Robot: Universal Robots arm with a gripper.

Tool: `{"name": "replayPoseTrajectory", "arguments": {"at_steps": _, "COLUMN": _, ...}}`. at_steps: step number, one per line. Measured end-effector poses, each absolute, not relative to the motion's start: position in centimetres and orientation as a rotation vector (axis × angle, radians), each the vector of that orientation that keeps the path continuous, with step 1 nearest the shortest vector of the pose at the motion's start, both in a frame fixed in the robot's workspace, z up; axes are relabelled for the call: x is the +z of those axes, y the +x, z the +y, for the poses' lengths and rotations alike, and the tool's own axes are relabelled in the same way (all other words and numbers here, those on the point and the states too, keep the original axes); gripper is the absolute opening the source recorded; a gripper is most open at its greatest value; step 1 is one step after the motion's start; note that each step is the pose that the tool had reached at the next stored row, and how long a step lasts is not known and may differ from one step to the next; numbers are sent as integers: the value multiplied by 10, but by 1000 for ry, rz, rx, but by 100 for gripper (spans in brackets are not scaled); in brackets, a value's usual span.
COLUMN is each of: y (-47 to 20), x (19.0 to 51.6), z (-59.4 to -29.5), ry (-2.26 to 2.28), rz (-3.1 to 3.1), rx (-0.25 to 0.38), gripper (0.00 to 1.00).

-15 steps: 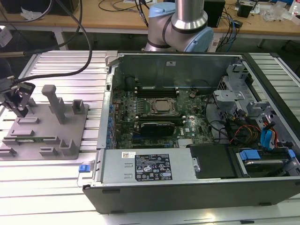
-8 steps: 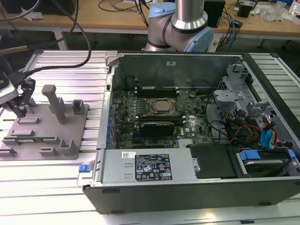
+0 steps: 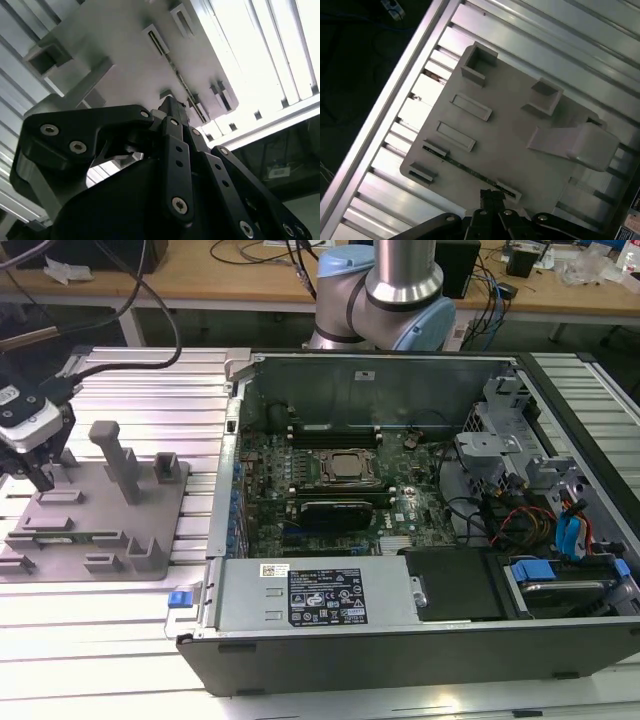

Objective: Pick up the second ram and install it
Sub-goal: 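Pick up the second ram and move it above second insertion slot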

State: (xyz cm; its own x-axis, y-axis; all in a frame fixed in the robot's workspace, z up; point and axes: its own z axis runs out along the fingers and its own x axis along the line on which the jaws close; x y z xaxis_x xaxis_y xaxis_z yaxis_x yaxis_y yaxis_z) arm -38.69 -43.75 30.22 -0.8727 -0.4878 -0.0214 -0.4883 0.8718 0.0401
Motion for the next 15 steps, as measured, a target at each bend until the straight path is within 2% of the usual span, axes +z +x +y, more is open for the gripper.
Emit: {"name": "replayPoseTrajectory", "arguments": {"at_steps": 15, "y": -387, "x": 301, "z": -437, "ry": -1390, "rz": 2815, "rx": 69, "gripper": 8}}
